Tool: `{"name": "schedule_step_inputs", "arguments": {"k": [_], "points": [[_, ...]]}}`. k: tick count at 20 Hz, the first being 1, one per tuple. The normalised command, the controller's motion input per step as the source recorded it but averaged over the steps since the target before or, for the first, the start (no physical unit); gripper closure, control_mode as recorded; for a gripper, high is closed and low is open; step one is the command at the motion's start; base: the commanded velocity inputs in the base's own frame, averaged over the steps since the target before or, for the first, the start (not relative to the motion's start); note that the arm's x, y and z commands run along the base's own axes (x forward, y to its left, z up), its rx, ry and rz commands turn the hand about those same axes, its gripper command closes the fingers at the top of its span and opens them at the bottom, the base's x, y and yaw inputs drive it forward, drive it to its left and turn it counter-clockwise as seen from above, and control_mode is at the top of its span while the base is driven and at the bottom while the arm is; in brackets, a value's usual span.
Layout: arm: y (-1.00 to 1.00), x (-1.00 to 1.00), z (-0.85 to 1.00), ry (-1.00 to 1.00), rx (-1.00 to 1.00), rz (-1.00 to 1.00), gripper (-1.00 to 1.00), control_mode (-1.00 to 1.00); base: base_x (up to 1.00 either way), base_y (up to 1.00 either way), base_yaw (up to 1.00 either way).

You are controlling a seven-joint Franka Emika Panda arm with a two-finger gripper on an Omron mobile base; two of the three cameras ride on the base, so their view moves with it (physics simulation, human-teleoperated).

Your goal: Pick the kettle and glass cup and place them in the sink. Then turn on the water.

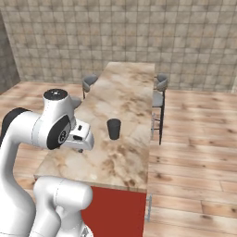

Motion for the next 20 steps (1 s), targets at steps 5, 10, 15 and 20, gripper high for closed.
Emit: {"name": "schedule_step_inputs", "arguments": {"k": [5,10,15,20], "points": [[0.0,0.0,0.0,0.0,0.0,0.0,-1.0,1.0,0.39,-0.21,0.0],[0.0,0.0,0.0,0.0,0.0,0.0,-1.0,1.0,0.26,-0.14,0.0],[0.0,0.0,0.0,0.0,0.0,0.0,-1.0,1.0,0.0,0.0,0.0],[0.0,0.0,0.0,0.0,0.0,0.0,-1.0,1.0,0.0,0.0,0.0]]}}
